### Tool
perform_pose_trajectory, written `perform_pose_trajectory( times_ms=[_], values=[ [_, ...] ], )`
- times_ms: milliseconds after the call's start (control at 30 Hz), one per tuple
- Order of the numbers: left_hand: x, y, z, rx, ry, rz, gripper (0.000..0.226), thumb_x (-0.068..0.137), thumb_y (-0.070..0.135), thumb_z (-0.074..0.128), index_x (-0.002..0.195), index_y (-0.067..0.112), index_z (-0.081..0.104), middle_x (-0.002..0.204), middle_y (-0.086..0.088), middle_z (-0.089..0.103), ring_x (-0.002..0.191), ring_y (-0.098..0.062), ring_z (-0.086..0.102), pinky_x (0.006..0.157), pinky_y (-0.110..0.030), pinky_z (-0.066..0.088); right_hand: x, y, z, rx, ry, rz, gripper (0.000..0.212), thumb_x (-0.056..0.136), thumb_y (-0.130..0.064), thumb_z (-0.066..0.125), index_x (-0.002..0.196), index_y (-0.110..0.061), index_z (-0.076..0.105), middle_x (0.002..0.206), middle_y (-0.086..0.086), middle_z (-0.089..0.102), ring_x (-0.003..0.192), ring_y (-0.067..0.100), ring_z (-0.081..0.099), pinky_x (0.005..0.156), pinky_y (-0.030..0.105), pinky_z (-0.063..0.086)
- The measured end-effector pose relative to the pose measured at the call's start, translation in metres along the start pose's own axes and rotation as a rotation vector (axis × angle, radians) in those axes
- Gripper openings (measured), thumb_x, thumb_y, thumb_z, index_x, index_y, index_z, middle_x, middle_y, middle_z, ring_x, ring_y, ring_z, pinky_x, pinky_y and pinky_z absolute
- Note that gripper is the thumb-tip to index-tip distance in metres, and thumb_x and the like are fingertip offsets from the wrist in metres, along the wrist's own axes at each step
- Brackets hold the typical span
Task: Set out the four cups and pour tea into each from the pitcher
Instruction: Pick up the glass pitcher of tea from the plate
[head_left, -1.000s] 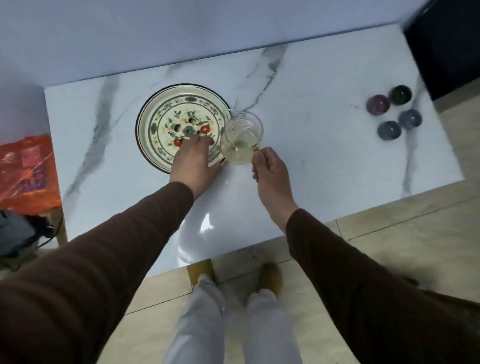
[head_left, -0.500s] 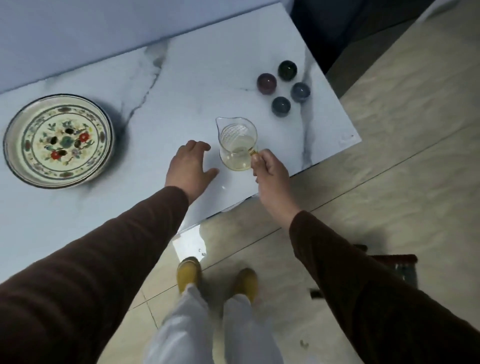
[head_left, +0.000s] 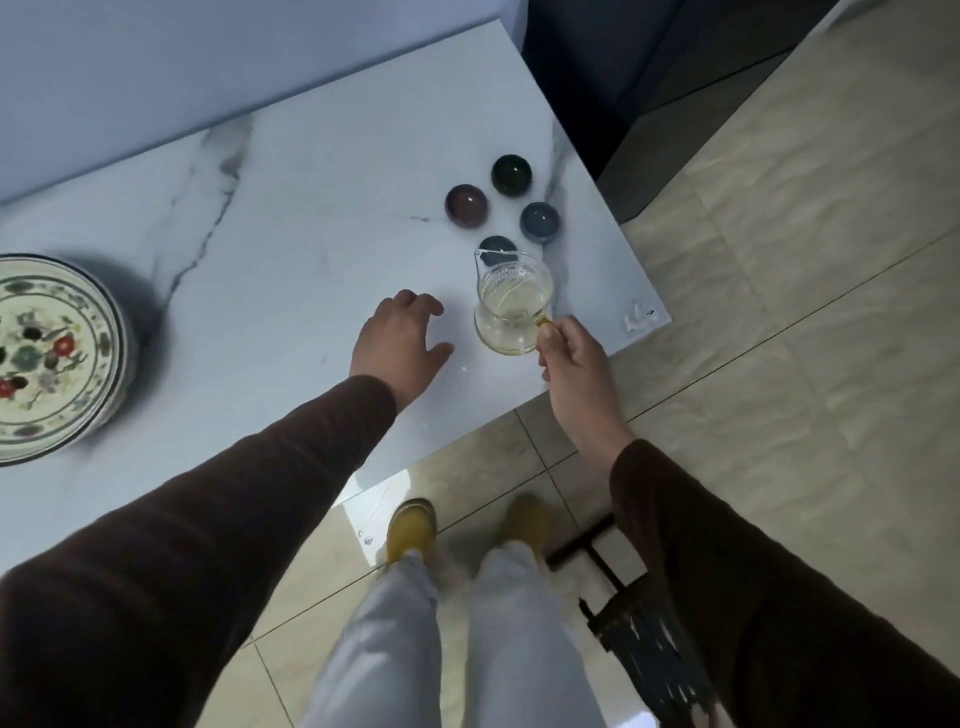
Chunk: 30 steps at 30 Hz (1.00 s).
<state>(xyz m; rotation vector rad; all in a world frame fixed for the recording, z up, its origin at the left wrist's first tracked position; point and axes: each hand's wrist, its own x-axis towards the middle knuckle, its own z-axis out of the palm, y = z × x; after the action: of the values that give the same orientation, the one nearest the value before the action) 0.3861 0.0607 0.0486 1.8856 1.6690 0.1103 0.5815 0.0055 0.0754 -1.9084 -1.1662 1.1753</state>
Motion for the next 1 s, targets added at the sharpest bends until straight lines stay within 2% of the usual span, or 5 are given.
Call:
perform_pose_trajectory(
  times_ms=[433, 600, 700, 767, 1000],
  values=[
    [0.069, 0.044, 0.008, -0.028, 0.076, -0.170, 0.050, 0.085, 0.030, 0.069, 0.130, 0.015, 0.055, 0.126, -0.008, 0.056, 0.118, -0.029, 0.050, 0.095, -0.042, 0.047, 0.103, -0.010, -0.054, -0.087, -0.200, -0.022, 0.030, 0.105, -0.034, 0.040, 0.096, -0.008, 0.052, 0.077, 0.001, 0.051, 0.074, 0.017, 0.048, 0.072, 0.043, 0.045],
    [0.086, 0.045, 0.012, -0.039, 0.083, -0.191, 0.052, 0.085, 0.029, 0.069, 0.132, 0.014, 0.053, 0.127, -0.008, 0.056, 0.119, -0.029, 0.050, 0.096, -0.042, 0.046, 0.128, -0.020, -0.063, -0.124, -0.221, -0.096, 0.023, 0.105, -0.032, 0.041, 0.089, -0.021, 0.054, 0.076, -0.005, 0.054, 0.073, 0.011, 0.050, 0.071, 0.039, 0.045],
    [0.099, 0.049, 0.014, -0.060, 0.118, -0.214, 0.052, 0.085, 0.029, 0.070, 0.132, 0.013, 0.053, 0.127, -0.009, 0.056, 0.119, -0.030, 0.051, 0.096, -0.042, 0.046, 0.146, -0.025, -0.069, -0.142, -0.232, -0.138, 0.024, 0.104, -0.033, 0.042, 0.089, -0.018, 0.055, 0.076, -0.006, 0.054, 0.072, 0.011, 0.051, 0.067, 0.041, 0.045],
    [0.107, 0.053, 0.016, -0.070, 0.143, -0.237, 0.052, 0.084, 0.029, 0.070, 0.131, 0.013, 0.053, 0.126, -0.009, 0.056, 0.119, -0.030, 0.050, 0.095, -0.041, 0.045, 0.160, -0.028, -0.073, -0.145, -0.241, -0.171, 0.025, 0.104, -0.033, 0.044, 0.081, -0.024, 0.052, 0.071, -0.010, 0.051, 0.064, 0.007, 0.046, 0.061, 0.035, 0.039],
    [0.127, 0.070, 0.031, -0.058, 0.221, -0.369, 0.052, 0.085, 0.028, 0.069, 0.131, 0.012, 0.053, 0.127, -0.010, 0.055, 0.120, -0.031, 0.050, 0.098, -0.041, 0.044, 0.219, -0.023, -0.089, -0.235, -0.322, -0.352, 0.027, 0.102, -0.030, 0.048, 0.076, -0.024, 0.049, 0.065, -0.010, 0.051, 0.064, 0.009, 0.048, 0.062, 0.033, 0.039]
  ],
)
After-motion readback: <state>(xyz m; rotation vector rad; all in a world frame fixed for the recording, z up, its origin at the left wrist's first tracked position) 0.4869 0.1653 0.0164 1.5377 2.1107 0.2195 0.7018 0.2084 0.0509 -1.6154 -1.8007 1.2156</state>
